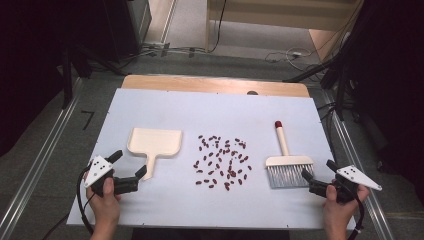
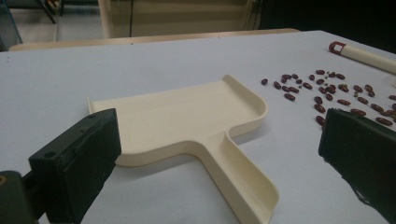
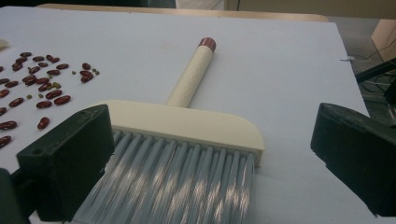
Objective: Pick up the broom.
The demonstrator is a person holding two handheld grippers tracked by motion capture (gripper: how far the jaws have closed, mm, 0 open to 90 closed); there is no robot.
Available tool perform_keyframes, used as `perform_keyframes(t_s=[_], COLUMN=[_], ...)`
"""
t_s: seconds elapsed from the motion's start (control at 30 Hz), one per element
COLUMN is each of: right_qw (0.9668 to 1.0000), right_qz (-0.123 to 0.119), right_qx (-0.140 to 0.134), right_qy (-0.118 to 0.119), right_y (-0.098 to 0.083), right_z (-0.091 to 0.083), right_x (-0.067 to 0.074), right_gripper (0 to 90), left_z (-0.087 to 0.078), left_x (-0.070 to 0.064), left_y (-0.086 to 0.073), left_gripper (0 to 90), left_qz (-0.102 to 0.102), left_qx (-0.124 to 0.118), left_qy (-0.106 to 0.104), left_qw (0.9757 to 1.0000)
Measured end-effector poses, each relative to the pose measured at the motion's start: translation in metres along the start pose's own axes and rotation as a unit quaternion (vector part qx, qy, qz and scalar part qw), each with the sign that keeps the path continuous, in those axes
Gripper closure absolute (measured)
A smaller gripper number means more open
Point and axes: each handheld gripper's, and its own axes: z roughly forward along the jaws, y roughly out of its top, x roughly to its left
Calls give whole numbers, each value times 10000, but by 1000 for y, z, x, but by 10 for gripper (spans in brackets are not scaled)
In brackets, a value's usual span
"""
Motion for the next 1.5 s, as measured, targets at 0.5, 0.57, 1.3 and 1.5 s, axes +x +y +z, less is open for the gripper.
perform_keyframes(t_s=[0.5, 0.57, 1.3, 1.5], right_qw=[9985, 9979, 9675, 9525], right_qz=[-303, -297, 280, 380], right_qx=[453, 556, 2451, 3013], right_qy=[70, 138, 558, 241], right_y=[46, 53, 102, 99], right_z=[11, 17, 101, 122], right_x=[21, 23, 16, 18], right_gripper=[0, 0, 355, 457], left_z=[2, 2, 2, 3], left_x=[-1, -1, -1, -2], left_y=[0, 0, -1, -1], left_gripper=[0, 0, 0, 0], left_qz=[15, 25, 38, 47], left_qx=[53, 54, 96, 107], left_qy=[-19, -25, -20, -21], left_qw=[10000, 10000, 9999, 9999])
